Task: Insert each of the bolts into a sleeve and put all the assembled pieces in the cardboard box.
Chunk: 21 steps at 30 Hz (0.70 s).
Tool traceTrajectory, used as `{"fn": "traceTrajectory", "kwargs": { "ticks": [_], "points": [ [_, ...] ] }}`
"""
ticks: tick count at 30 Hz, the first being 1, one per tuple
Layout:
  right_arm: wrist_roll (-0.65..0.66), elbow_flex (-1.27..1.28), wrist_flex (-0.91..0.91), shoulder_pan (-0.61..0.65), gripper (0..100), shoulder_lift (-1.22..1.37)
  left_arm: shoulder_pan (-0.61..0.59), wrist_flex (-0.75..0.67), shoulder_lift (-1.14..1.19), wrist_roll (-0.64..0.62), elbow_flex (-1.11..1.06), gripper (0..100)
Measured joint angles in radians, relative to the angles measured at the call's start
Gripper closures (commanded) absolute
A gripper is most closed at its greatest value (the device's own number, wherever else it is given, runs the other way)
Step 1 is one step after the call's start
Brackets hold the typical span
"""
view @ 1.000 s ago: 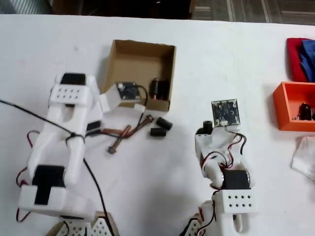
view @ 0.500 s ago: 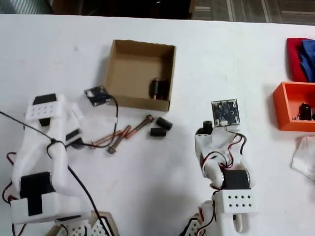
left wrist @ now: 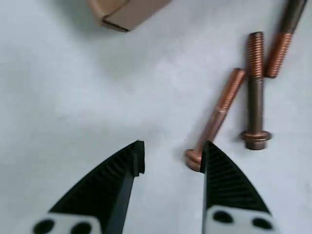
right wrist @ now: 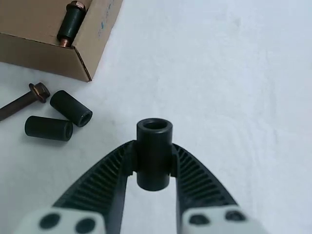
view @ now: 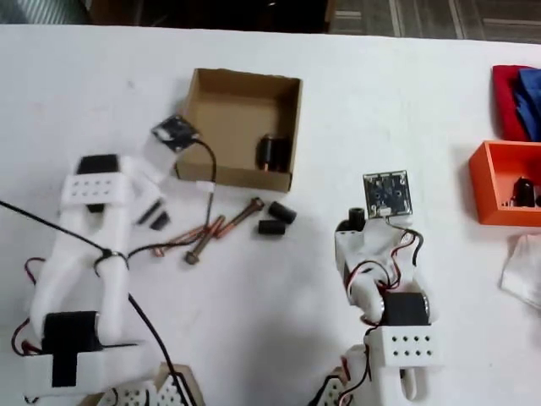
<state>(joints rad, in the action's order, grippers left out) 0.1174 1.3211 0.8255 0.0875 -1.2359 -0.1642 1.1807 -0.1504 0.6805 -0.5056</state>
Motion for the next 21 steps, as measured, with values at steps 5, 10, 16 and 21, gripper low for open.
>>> {"fn": "traceTrajectory", "kwargs": {
  "ticks": [5, 10, 16, 21],
  "points": [
    [0.000, 0.000, 0.000, 0.000, 97.5, 0.000, 0.126, 0.084, -0.002, -0.318, 0.000, 80],
    [0.000, 0.000, 0.000, 0.000, 97.5, 0.000, 0.147, 0.086, -0.002, -0.694, 0.000, 80],
    [0.000, 0.000, 0.000, 0.000, 97.5, 0.000, 0.146, 0.091, -0.003, -0.882, -0.028, 80],
    [0.000, 0.000, 0.000, 0.000, 97.5, 0.000, 0.143, 0.091, -0.005, -0.937, -0.091, 80]
  ]
}}
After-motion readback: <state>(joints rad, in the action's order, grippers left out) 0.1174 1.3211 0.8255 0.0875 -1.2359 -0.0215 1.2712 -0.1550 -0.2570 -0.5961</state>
